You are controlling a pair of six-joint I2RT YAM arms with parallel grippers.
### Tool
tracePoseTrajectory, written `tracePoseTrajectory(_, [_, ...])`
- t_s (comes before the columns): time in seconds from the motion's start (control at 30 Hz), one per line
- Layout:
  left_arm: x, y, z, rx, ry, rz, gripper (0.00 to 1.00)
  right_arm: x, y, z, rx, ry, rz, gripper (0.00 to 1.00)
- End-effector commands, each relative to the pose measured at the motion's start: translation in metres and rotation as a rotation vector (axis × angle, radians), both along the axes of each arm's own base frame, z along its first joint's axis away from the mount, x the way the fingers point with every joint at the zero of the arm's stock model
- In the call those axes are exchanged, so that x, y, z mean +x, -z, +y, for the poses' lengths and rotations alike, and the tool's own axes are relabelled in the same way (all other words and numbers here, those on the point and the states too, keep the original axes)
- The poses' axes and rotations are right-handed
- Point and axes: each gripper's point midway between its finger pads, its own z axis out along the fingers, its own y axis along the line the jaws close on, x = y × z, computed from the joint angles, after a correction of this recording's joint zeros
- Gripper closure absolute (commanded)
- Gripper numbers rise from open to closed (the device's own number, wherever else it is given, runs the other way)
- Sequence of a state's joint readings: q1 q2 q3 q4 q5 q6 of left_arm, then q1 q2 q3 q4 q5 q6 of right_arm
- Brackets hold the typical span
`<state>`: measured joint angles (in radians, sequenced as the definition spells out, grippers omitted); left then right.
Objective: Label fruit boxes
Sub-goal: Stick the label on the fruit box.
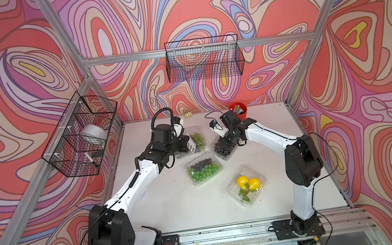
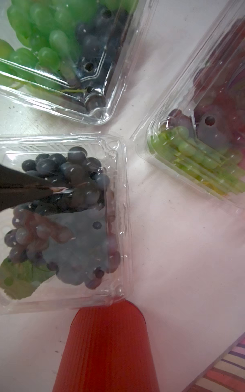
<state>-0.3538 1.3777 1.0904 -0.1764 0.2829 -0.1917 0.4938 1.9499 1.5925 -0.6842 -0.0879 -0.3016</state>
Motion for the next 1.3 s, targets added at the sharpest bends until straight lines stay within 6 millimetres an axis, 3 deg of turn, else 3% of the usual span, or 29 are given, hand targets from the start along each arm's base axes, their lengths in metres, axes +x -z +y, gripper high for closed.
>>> tracePoseTrajectory(0.0, [0.002,0.006,0.004,0.008,-0.02,0.019,1.0,0.004,-0.001,0.005,0.017,-0.01,0.002,1.0])
tracePoseTrajectory(0.77, [-0.004,0.007,0.013,0.027,-0.033,0.009,1.0,-0.009,0.027,0.02,0.144,0.001,0.153,1.0])
tracePoseTrajectory(1.27, [-0.005,0.009,0.015,0.041,-0.033,0.008,1.0,-0.015,0.038,0.022,0.227,0.013,0.266,0.92])
